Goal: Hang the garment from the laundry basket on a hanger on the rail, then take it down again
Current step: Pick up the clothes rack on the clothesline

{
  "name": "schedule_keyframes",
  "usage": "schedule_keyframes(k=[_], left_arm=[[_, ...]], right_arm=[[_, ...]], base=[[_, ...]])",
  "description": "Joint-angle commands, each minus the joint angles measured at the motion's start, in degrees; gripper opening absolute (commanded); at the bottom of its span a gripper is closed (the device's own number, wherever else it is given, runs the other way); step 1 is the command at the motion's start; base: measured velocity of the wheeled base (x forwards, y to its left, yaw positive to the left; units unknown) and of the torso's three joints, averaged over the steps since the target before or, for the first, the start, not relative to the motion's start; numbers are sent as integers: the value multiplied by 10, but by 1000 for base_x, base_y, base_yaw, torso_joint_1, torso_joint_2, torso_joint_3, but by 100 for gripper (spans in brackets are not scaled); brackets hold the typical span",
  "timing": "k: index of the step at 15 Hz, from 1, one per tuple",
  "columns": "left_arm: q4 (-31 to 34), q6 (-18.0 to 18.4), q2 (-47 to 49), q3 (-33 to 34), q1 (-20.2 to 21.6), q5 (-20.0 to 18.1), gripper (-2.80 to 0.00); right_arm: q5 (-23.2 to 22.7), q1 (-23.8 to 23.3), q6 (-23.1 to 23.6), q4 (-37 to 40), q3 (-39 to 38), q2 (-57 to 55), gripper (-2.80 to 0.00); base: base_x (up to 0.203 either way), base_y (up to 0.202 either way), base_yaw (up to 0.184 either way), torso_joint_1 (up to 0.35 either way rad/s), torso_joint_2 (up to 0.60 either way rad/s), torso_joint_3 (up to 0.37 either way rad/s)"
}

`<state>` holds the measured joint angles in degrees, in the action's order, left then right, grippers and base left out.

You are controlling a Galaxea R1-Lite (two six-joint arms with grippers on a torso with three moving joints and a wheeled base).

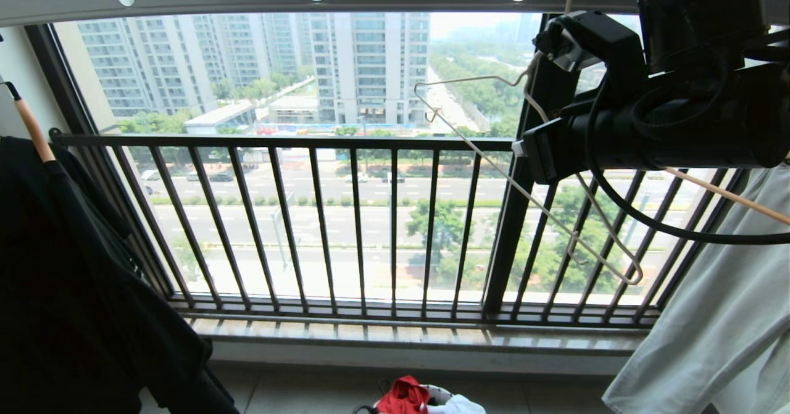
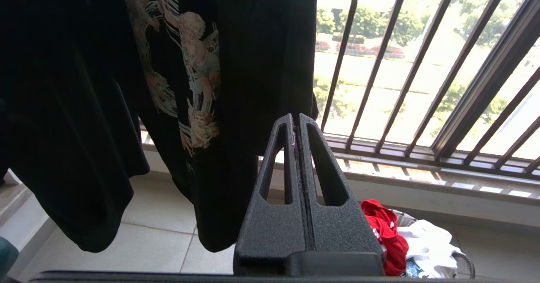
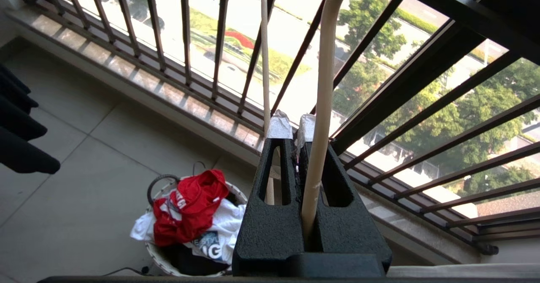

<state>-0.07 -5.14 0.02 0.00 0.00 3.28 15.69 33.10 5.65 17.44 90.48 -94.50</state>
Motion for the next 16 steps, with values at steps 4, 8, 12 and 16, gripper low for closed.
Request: schedule_keyframes(k=[4, 8, 12, 16], left_arm=[[0, 0, 1, 0, 0, 1, -280], [0, 0, 1, 0, 0, 1, -280], [0, 0, 1, 0, 0, 1, -280], [0, 0, 0, 0, 0, 1, -280]], right_arm=[[34, 0, 1, -101, -39, 20, -280], [36, 0, 1, -128, -48, 40, -280], [36, 0, 2, -127, -63, 80, -280], [31, 4, 4, -123, -117, 146, -280]], base=[[0, 0, 0, 0, 0, 0], [0, 0, 0, 0, 0, 0], [0, 0, 0, 0, 0, 0], [0, 0, 0, 0, 0, 0]])
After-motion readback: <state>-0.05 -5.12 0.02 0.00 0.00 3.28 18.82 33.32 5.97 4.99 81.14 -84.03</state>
